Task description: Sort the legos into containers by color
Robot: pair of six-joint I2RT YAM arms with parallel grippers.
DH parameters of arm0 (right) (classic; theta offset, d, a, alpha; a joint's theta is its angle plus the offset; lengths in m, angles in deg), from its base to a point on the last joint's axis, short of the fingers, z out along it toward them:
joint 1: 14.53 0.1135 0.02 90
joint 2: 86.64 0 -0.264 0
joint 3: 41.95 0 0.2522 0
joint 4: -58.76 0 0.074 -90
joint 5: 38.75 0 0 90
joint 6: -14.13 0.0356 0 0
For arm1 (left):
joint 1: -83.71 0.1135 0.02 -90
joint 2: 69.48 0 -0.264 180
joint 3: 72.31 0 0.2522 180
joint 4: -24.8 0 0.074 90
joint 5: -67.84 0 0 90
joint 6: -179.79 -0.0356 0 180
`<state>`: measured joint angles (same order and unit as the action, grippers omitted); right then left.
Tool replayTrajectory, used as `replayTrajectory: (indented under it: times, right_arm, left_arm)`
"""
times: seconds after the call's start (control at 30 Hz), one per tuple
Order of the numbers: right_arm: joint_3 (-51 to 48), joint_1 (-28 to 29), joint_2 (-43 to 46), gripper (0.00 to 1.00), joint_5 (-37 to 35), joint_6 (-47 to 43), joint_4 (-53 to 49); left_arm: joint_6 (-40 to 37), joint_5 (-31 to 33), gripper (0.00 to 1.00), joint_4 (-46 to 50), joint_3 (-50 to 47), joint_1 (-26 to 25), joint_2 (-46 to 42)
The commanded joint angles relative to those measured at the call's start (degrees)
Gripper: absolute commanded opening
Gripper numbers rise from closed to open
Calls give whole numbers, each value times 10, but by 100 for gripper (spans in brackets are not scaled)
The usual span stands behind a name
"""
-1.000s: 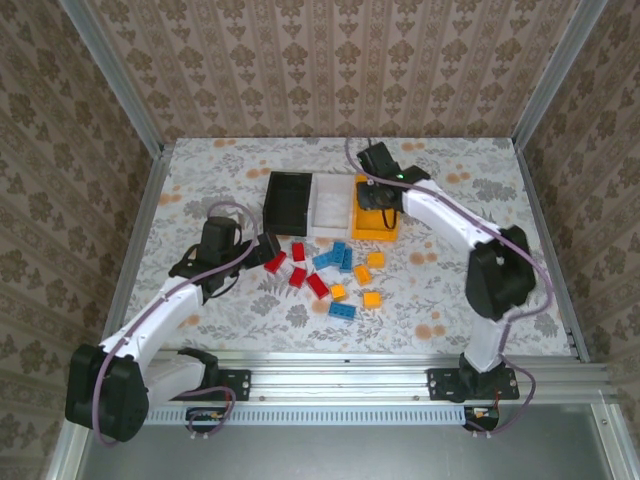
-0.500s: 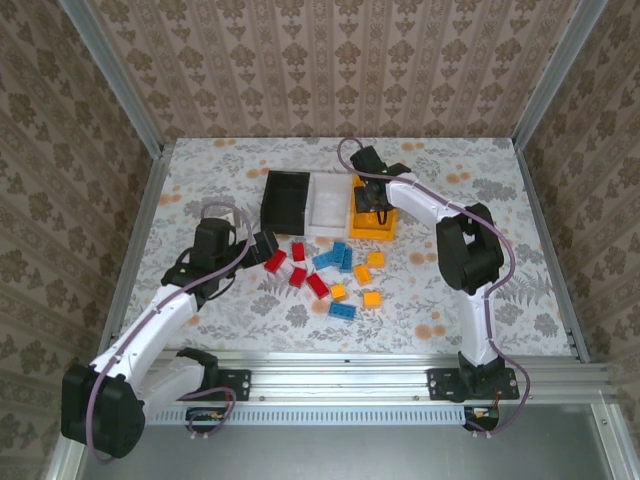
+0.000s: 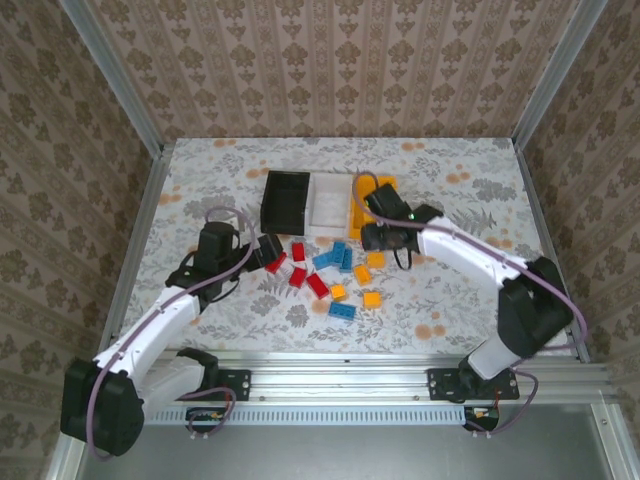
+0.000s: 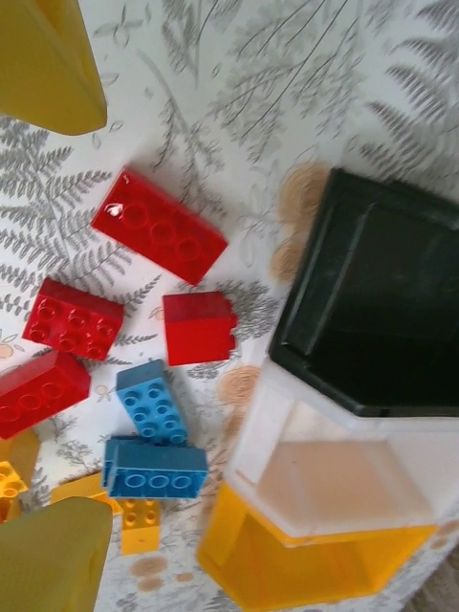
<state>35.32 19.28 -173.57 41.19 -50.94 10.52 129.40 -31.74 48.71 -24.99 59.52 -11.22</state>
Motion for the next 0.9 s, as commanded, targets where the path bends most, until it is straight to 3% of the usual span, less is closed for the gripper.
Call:
replayTrajectory:
  times: [0.0, 0.17, 0.37, 0.57, 0.73, 0.87]
  right_arm:
    - [-73, 42, 31, 66, 21, 51, -3]
    - [-116, 80, 10, 69, 37, 101, 11]
    - [-117, 105, -49, 70, 38, 117, 31]
    - [-139, 106, -71, 61, 33, 131, 54]
    - [-142, 107, -60, 40, 20, 130, 55]
    - [-142, 108, -22, 34, -8, 127, 47]
  left_arm:
    - [27, -22, 99, -50, -14, -47, 27]
    - [31, 5, 100, -61, 3, -106, 68]
    - [41, 16, 100, -68, 3, -119, 77]
    - [31, 29, 100, -43, 15, -120, 65]
    - [14, 55, 100, -18, 28, -120, 62]
    - [3, 87, 100, 19, 42, -118, 61]
